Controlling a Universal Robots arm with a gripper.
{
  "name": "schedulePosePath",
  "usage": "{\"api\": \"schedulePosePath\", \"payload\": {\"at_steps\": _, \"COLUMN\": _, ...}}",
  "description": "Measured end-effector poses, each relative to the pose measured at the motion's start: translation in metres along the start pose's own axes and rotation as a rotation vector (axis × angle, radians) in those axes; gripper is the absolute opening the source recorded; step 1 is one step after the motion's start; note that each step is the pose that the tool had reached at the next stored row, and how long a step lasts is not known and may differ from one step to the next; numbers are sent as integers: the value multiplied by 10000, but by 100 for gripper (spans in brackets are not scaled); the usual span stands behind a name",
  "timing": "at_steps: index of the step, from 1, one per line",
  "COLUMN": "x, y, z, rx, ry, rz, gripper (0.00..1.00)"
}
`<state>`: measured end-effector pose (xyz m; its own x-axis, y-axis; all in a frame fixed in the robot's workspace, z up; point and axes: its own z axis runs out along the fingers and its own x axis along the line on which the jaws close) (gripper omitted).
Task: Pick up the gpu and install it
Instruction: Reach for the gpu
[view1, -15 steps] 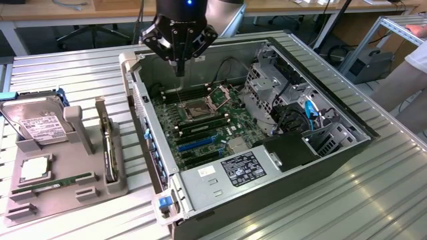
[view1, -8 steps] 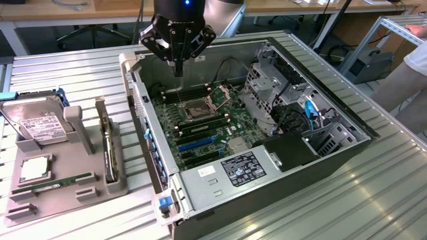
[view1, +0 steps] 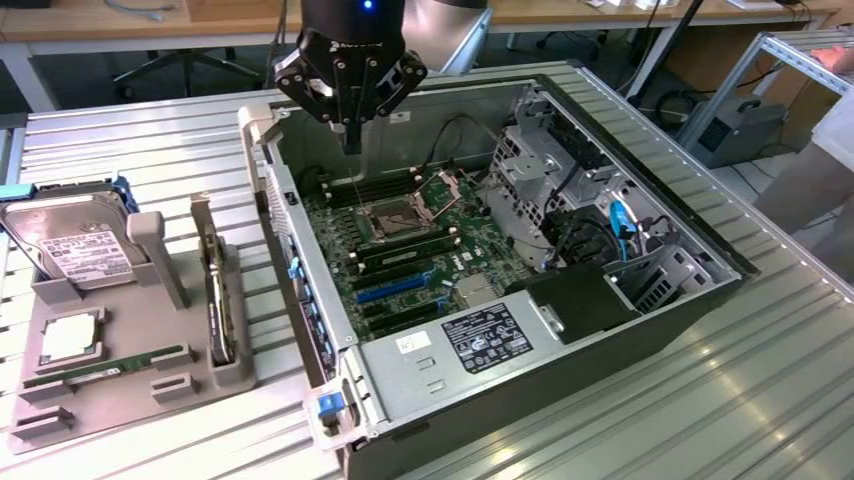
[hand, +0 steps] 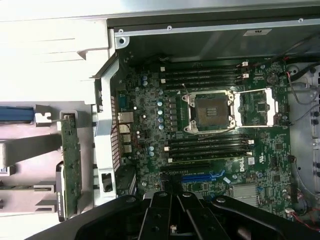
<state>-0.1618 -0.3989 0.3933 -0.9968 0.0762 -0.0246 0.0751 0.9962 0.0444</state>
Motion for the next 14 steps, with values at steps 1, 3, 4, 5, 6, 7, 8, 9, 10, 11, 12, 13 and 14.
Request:
{"api": "schedulePosePath", "payload": {"at_steps": 1, "x": 7, "y": -1, "z": 0, "rx": 0, "ry": -1, "rz": 0, "gripper": 11}}
{"api": "schedulePosePath", "payload": {"at_steps": 3, "x": 20, "y": -2, "z": -1, "rx": 0, "ry": 0, "rz": 0, "gripper": 11}}
{"api": "schedulePosePath", "payload": {"at_steps": 4, "x": 27, "y": -2, "z": -1, "rx": 0, "ry": 0, "rz": 0, "gripper": 11}}
{"api": "schedulePosePath", "payload": {"at_steps": 5, "x": 33, "y": -2, "z": 0, "rx": -1, "ry": -1, "rz": 1, "gripper": 11}}
{"api": "schedulePosePath", "payload": {"at_steps": 6, "x": 40, "y": -3, "z": -1, "rx": 0, "ry": 0, "rz": 1, "gripper": 11}}
{"api": "schedulePosePath", "payload": {"at_steps": 7, "x": 46, "y": -3, "z": -1, "rx": 0, "ry": 0, "rz": 0, "gripper": 11}}
{"api": "schedulePosePath", "payload": {"at_steps": 8, "x": 52, "y": -4, "z": -1, "rx": 0, "ry": -1, "rz": 1, "gripper": 11}}
{"api": "schedulePosePath", "payload": {"at_steps": 9, "x": 58, "y": -4, "z": -1, "rx": 0, "ry": -1, "rz": 1, "gripper": 11}}
{"api": "schedulePosePath", "payload": {"at_steps": 10, "x": 64, "y": -5, "z": -2, "rx": 0, "ry": -1, "rz": 1, "gripper": 11}}
{"api": "schedulePosePath", "payload": {"at_steps": 11, "x": 72, "y": -5, "z": -2, "rx": 0, "ry": 0, "rz": 0, "gripper": 11}}
{"api": "schedulePosePath", "payload": {"at_steps": 12, "x": 82, "y": -6, "z": -2, "rx": -1, "ry": -1, "rz": 0, "gripper": 11}}
{"api": "schedulePosePath", "payload": {"at_steps": 13, "x": 88, "y": -7, "z": -2, "rx": 0, "ry": 0, "rz": 0, "gripper": 11}}
{"api": "schedulePosePath", "payload": {"at_steps": 14, "x": 95, "y": -7, "z": -2, "rx": -1, "ry": -1, "rz": 1, "gripper": 11}}
